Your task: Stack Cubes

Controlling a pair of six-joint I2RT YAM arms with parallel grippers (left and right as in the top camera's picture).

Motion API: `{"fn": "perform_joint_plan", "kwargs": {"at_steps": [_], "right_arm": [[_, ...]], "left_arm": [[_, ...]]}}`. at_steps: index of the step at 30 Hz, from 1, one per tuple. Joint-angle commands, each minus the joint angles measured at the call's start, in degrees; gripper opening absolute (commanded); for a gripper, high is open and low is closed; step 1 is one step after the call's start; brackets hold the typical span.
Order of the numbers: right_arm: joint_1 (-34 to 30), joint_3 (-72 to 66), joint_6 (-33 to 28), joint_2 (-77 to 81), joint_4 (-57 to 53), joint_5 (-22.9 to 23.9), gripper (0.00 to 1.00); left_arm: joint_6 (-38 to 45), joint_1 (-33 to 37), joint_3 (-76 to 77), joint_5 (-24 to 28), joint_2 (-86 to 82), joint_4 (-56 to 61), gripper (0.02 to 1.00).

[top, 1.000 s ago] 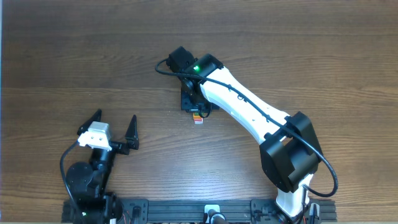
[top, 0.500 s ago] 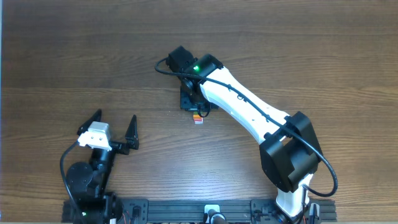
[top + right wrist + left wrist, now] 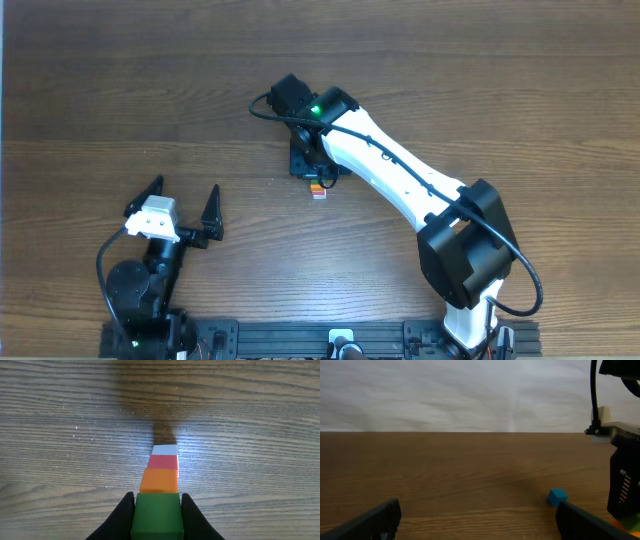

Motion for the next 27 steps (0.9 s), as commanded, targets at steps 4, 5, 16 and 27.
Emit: {"fn": "perform_joint_plan", "kwargs": {"at_steps": [4,5,16,27], "right_arm": [[0.11,-0.68,0.31,0.83,0.0,-0.11,0.172],[0.11,-0.7,0.31,0.83,0.0,-0.11,0.172],[0.39,-1.38,0.33,0.83,0.42,-0.11,0.178],[0.81,-1.42,0.31,0.85,0.7,-0.11,0.18]], "left_arm": [[0.85,0.35,-0.28,0.37,-0.35,-0.02,0.998],[0.85,0.35,-0.28,0.37,-0.35,-0.02,0.996],[0.85,0.35,-0.28,0.35,-0.35,-0.02,0.998],[0.85,0.35,-0.28,0.37,-0.35,-0.02,1.0]]}}
